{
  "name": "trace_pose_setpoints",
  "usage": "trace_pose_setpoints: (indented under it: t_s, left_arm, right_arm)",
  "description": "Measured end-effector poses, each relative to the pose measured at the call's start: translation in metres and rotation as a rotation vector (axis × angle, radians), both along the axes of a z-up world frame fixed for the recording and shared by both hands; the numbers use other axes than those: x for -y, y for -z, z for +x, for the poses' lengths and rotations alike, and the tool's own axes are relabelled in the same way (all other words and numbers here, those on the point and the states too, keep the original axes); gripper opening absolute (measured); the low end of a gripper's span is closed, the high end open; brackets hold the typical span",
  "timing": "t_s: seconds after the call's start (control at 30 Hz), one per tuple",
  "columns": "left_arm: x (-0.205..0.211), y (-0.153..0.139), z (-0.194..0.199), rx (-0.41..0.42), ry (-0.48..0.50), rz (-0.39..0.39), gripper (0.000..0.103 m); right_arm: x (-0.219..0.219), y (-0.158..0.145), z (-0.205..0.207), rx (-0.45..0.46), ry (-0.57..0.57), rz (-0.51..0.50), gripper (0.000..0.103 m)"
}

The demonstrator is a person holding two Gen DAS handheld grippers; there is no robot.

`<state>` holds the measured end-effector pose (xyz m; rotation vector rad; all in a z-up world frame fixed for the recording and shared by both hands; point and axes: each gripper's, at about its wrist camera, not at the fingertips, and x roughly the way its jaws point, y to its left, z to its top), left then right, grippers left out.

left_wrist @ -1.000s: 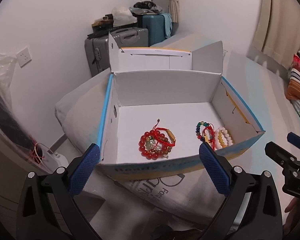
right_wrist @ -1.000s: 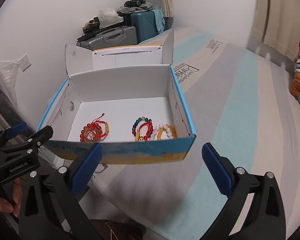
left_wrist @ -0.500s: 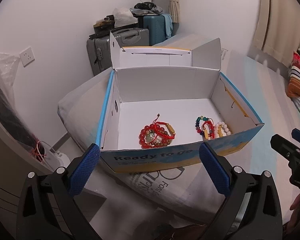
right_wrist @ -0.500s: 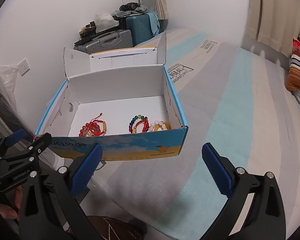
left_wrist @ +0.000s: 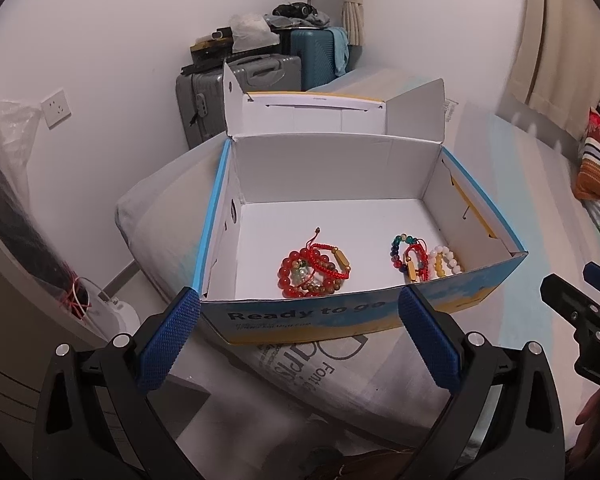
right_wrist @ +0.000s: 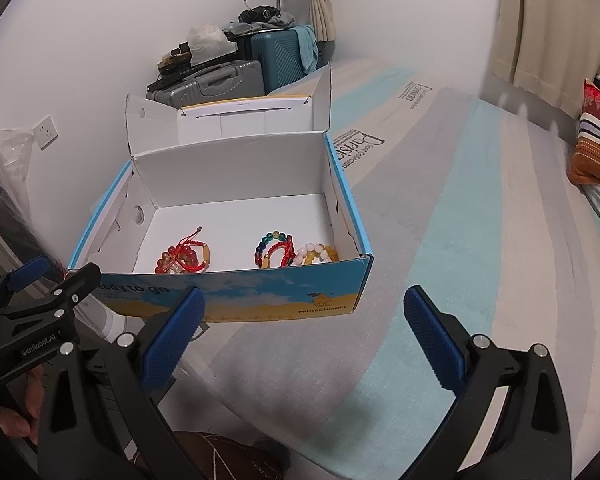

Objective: Organize jewelry

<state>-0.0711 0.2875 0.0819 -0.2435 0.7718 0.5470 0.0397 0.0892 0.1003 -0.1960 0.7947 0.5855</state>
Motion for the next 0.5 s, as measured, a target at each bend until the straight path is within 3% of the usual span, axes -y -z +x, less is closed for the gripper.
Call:
trace_pose_setpoints:
  t_s: [0.13,0.3,0.5]
  left_arm:
    - [-0.0034,0.0012,0.0008,0.006,0.006,-0.038,0.097]
    - [-0.0001,0.0023,0.0017,-0.007,-0.012,-0.001,0.097]
    - [-0.0004,0.0028,0.0033,0.007,-0.020,-0.015,0.097]
  right_arm:
    - [-0.0007,-0.0017,-0.0012,0.003,-0.008,-0.002,0.096]
    - [-0.0008,-0.0030,-0.0015,0.002,-0.014,-0.003,0.096]
    - [-0.0001,-0.0030,-0.0011,0.003,-0.014,-0.001,0.096]
